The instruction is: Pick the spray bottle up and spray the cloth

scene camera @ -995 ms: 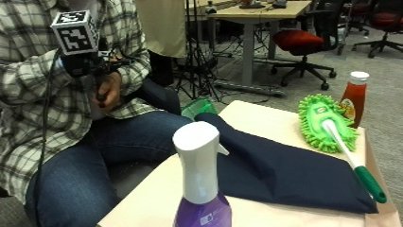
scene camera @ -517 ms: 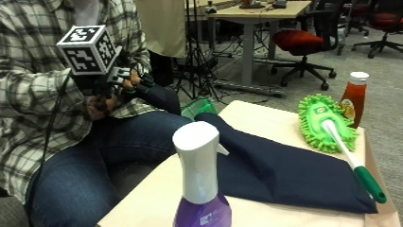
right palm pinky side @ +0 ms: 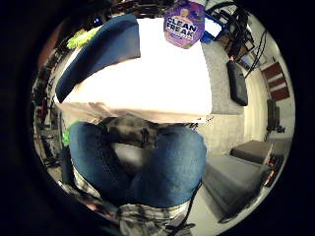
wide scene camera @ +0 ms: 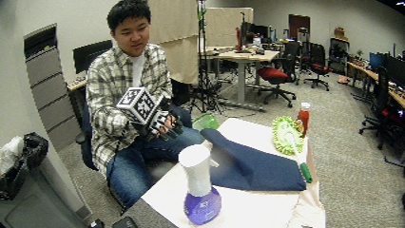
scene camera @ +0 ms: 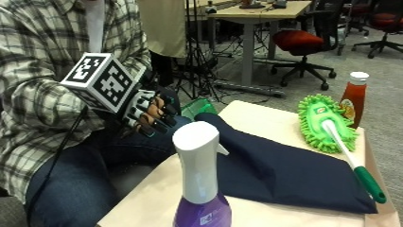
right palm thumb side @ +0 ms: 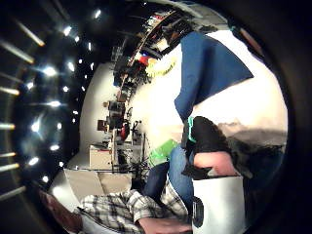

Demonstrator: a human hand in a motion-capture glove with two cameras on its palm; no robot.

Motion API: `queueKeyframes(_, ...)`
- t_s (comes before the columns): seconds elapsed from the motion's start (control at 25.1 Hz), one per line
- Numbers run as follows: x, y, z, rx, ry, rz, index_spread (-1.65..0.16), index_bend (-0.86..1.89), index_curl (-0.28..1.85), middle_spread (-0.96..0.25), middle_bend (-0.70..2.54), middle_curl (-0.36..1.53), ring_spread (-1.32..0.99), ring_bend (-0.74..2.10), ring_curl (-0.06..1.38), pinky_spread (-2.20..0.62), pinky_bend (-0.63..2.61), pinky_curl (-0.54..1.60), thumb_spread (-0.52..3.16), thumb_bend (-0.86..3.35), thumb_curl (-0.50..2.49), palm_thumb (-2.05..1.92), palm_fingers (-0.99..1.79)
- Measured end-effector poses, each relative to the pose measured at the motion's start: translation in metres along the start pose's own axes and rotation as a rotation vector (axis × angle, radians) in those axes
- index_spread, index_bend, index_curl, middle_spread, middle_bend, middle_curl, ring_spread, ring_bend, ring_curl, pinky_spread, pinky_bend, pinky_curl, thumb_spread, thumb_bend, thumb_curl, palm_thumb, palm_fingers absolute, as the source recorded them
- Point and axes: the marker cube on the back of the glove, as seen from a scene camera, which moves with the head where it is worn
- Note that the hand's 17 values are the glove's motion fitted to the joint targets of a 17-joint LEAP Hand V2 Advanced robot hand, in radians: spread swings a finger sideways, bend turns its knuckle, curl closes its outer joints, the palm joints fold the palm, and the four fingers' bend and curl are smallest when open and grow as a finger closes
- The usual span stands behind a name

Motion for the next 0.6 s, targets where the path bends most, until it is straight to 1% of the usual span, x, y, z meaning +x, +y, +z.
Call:
queueKeyframes(0.28, 0.047, -0.066, -0.011, 0.161, -0.141, 0.198, -0.21, 0.13, 0.29, 0.0, 0.33, 0.34, -0.02, 0.46, 0.31, 0.16, 0.19, 0.2, 1.15, 0.17, 0.39, 0.6, 0.41)
queueKeyframes(0.4, 0.073, -0.097, -0.016, 0.228, -0.233, 0.286, -0.18, 0.11, 0.28, 0.03, 0.27, 0.34, -0.01, 0.47, 0.32, 0.17, 0.22, 0.23, 1.14, 0.17, 0.41, 0.64, 0.33)
queueKeyframes(0.48, 0.087, -0.116, -0.021, 0.271, -0.299, 0.321, -0.18, 0.11, 0.28, 0.03, 0.26, 0.34, 0.0, 0.47, 0.32, 0.17, 0.24, 0.24, 1.13, 0.16, 0.42, 0.67, 0.31)
queueKeyframes(0.6, 0.101, -0.14, -0.03, 0.315, -0.365, 0.333, -0.17, 0.11, 0.27, 0.04, 0.26, 0.34, 0.01, 0.46, 0.32, 0.17, 0.25, 0.25, 1.12, 0.17, 0.44, 0.72, 0.29)
